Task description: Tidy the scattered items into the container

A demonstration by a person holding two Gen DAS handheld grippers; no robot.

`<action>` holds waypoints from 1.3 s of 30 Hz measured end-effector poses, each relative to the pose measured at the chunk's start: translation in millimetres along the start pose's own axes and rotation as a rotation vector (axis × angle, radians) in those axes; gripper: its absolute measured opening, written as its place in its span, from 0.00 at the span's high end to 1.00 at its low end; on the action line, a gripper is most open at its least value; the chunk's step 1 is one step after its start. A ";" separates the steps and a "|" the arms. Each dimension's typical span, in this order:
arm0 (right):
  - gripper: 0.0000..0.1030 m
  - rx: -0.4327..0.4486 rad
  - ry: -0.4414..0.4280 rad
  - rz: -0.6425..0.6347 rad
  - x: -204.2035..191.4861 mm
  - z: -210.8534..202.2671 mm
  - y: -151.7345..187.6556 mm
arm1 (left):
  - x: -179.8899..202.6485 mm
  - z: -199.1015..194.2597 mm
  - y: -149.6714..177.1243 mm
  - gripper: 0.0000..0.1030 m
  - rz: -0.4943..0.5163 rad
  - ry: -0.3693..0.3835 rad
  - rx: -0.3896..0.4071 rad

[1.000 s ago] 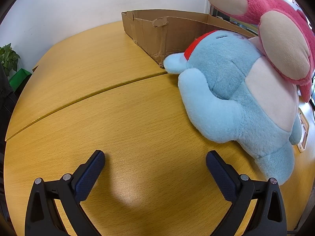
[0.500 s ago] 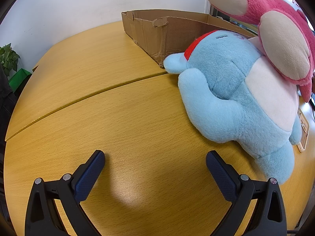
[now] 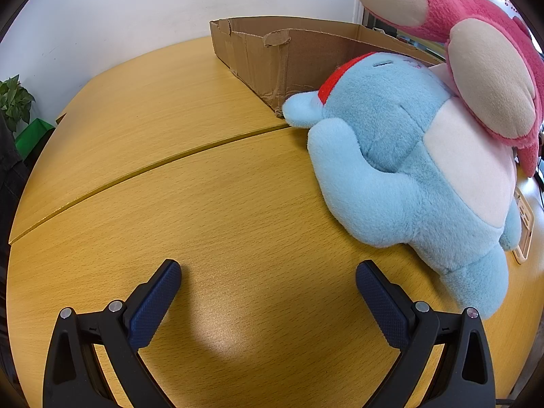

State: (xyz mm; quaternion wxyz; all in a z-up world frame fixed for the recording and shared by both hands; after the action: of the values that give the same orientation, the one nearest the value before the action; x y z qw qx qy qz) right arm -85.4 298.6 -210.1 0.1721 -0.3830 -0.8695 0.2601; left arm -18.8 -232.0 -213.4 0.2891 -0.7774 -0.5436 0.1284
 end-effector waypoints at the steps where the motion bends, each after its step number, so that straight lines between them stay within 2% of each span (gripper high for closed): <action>1: 0.00 -0.003 0.016 0.022 -0.2 -0.4 0.5 | 0.0 0.1 -0.2 0.00 -0.001 0.000 0.000; 11: 0.00 -0.025 0.152 0.204 -4.6 -10.5 12.0 | 3.0 -1.5 2.5 0.00 -0.052 -0.037 -0.003; 15: 0.00 -0.034 0.205 0.274 -6.6 -15.5 17.7 | 3.6 -12.6 3.7 0.00 -0.146 -0.098 -0.014; 20: 0.01 -0.058 0.252 0.392 -12.6 -45.0 33.6 | 32.9 -61.0 -10.6 0.00 -0.294 -0.118 0.079; 24: 0.01 -0.086 0.268 0.547 -22.3 -79.4 41.0 | 76.3 -94.2 -15.7 0.00 -0.353 -0.156 0.119; 28: 0.00 -0.073 0.297 0.651 -48.8 -114.2 23.4 | 121.1 -94.4 -11.5 0.00 -0.385 -0.157 0.071; 31: 0.00 -0.035 0.324 0.624 -78.0 -128.8 -0.2 | 144.9 -88.5 -21.4 0.00 -0.414 -0.143 0.058; 34: 0.00 -0.048 0.372 0.566 -106.0 -134.9 -15.2 | 168.7 -89.4 -23.0 0.00 -0.430 -0.155 0.066; 39: 0.00 -0.016 0.422 0.551 -117.9 -142.2 -33.0 | 189.9 -90.9 -38.5 0.00 -0.394 -0.169 0.089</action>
State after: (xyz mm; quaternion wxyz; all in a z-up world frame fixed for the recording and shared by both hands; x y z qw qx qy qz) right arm 42.8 236.2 -88.0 0.2685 -0.6500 -0.6807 0.2050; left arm 69.6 -76.2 -96.2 0.2962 -0.6289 -0.7013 0.1581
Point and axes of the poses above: each gripper's, at about its wrist camera, not at the fingertips, and z roughly the way its jaws point, x to its right, y to its underside, the point moved 10 cm from there along z, roughly the way its jaws point, and after that the axes turned 7 degrees about y, right-handed, at the moved point
